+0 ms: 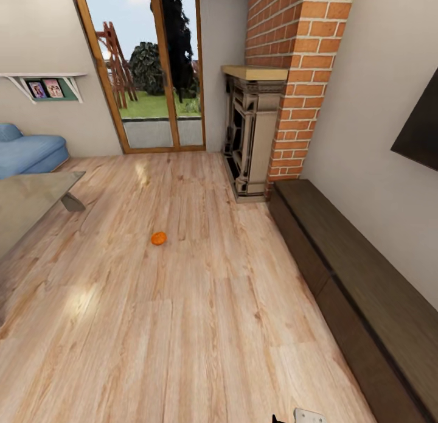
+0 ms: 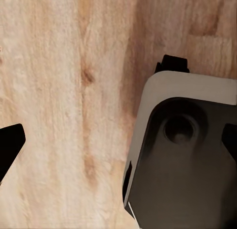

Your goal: Place each of the two pumpkins and all three candles from the living room inside a cabinet in the living room (use any cabinet), then make sure every cabinet is closed, and position the cauldron so it is next to a table in the living room.

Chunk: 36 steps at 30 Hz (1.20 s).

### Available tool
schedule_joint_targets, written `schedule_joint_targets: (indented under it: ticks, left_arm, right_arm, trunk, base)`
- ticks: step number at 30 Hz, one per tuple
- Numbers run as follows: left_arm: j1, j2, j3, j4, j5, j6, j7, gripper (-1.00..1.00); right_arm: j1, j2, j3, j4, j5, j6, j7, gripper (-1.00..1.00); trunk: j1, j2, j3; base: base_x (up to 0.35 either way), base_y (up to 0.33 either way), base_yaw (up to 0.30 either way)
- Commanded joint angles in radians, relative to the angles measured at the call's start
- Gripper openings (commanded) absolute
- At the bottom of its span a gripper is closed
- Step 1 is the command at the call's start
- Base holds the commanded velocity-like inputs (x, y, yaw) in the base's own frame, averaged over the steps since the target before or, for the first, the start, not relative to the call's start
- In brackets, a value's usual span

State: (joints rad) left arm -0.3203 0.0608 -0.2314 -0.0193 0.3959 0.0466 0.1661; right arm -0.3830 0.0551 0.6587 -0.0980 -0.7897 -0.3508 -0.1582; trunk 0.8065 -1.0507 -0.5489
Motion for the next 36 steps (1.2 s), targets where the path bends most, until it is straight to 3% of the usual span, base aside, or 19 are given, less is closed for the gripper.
schedule_joint_targets:
  ticks: [1, 6, 10, 13, 16, 19, 22, 28, 32, 36]
  left_arm:
    - [0.000, 0.000, -0.009, -0.002, 0.007, -0.009, 0.004, 1.00]
    - [0.000, 0.003, -0.010, -0.002, 0.004, -0.043, -0.013, 1.00]
    - [0.000, 0.014, -0.009, -0.002, 0.005, -0.046, -0.128, 1.00]
    - [-0.003, 0.070, -0.005, -0.003, 0.010, -0.035, -0.274, 1.00]
    - [-0.011, 0.097, -0.003, -0.013, 0.019, -0.031, -0.317, 1.00]
    - [-0.022, 0.105, -0.003, -0.023, 0.056, -0.013, -0.325, 1.00]
    - [-0.046, 0.114, -0.003, -0.031, 0.083, 0.009, -0.311, 1.00]
    - [-0.094, 0.131, -0.001, -0.143, 0.129, 0.018, -0.107, 1.00]
    - [-0.099, 0.129, 0.000, -0.223, 0.185, -0.014, 0.013, 1.00]
    - [-0.100, 0.126, 0.001, -0.243, 0.206, -0.074, 0.048, 1.00]
  right_arm:
    - [0.000, 0.000, 0.009, 0.000, -0.005, -0.002, -0.006, 1.00]
    - [0.000, 0.000, 0.009, 0.000, -0.005, -0.001, -0.005, 1.00]
    - [0.000, 0.000, 0.009, 0.000, -0.005, -0.001, -0.005, 1.00]
    - [0.000, -0.001, 0.009, 0.002, -0.006, -0.001, -0.004, 1.00]
    - [0.000, -0.001, 0.009, 0.004, -0.007, 0.000, -0.004, 1.00]
    - [0.000, -0.001, 0.009, 0.004, -0.007, 0.000, -0.004, 1.00]
    - [0.000, -0.001, 0.009, 0.004, -0.006, 0.001, -0.004, 1.00]
    - [0.000, -0.001, 0.009, 0.004, 0.028, 0.001, -0.006, 1.00]
    - [0.000, -0.001, 0.009, 0.004, 0.047, 0.001, -0.007, 1.00]
    - [0.000, 0.000, 0.010, 0.004, 0.052, 0.000, -0.008, 1.00]
  trunk:
    - [0.000, 0.000, -0.001]
    - [0.000, 0.000, -0.001]
    - [0.000, 0.000, -0.001]
    - [0.000, 0.000, -0.001]
    - [0.000, 0.000, -0.001]
    - [0.000, 0.000, -0.001]
    - [0.000, 0.000, -0.001]
    - [0.000, 0.000, -0.001]
    - [0.000, 0.000, -0.001]
    - [0.000, 0.000, -0.001]
  base:
    - [0.050, 0.000, 0.001]
    - [0.018, 0.000, 0.000]
    - [0.095, 0.030, -0.005]
    - [0.215, 0.071, -0.054]
    - [0.099, 0.022, -0.026]
    - [0.042, 0.009, -0.007]
    - [0.137, 0.075, -0.002]
    - [0.245, 0.133, 0.000]
    - [0.282, 0.140, 0.000]
    - [0.295, 0.137, 0.000]
